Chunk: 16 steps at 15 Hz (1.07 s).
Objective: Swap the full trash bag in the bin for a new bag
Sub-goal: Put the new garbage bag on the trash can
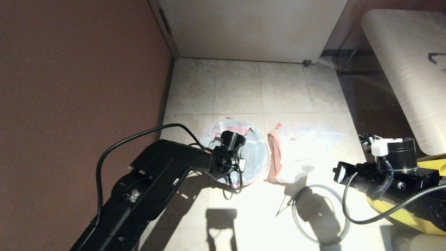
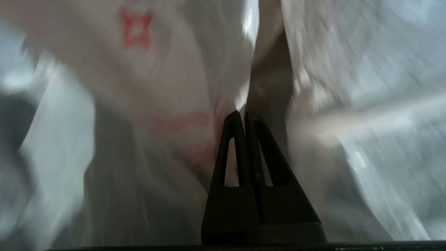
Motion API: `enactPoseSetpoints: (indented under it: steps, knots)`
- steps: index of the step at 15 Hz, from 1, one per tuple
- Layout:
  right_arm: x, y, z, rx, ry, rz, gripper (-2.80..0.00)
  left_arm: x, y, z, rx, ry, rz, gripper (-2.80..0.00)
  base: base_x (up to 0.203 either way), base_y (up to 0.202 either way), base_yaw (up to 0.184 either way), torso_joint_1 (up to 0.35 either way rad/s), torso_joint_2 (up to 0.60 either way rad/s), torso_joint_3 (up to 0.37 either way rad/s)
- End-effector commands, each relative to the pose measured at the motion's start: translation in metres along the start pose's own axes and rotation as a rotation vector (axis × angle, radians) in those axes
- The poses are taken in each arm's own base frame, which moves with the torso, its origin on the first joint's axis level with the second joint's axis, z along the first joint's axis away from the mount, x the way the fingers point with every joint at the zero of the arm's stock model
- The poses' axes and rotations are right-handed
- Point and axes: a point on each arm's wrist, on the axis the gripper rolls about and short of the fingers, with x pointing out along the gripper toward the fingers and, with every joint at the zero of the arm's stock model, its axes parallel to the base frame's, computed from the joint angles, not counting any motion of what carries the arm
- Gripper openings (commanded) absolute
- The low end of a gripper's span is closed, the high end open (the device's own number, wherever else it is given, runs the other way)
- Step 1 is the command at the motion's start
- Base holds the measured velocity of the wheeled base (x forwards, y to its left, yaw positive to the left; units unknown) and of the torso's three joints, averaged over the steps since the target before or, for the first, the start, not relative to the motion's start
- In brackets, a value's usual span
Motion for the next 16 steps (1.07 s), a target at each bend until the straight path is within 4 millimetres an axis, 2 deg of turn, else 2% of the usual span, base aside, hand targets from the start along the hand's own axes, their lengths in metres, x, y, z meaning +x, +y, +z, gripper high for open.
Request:
enactPoseSetpoints:
  steps: [1,4,9,14,16]
  knots:
    - [-0.006,-0.003,-0.004,0.003,0.003,0.013,-2.8,0.028,-0.001,-0.017,-0.022,-0.08,0.012,-2.8,0.0,0.0,0.0,0.0,0.0,0.0]
    - [-0.009,-0.006,-0.01,0.002,0.005,0.018,-2.8,0.035,0.001,-0.015,-0.051,-0.173,0.019,-2.8,0.0,0.0,0.0,0.0,0.0,0.0]
    - [-0.009,-0.008,-0.015,0.001,0.021,0.011,-2.8,0.034,-0.001,-0.011,-0.056,-0.202,0.008,-2.8,0.0,0.0,0.0,0.0,0.0,0.0]
    - [-0.019,-0.005,-0.007,-0.006,-0.018,0.029,-2.8,0.04,-0.002,-0.017,-0.066,-0.235,0.027,-2.8,0.0,0.0,0.0,0.0,0.0,0.0]
    - [-0.027,-0.005,-0.002,-0.03,-0.048,0.035,-2.8,0.035,-0.001,-0.009,-0.083,-0.268,0.09,-2.8,0.0,0.0,0.0,0.0,0.0,0.0]
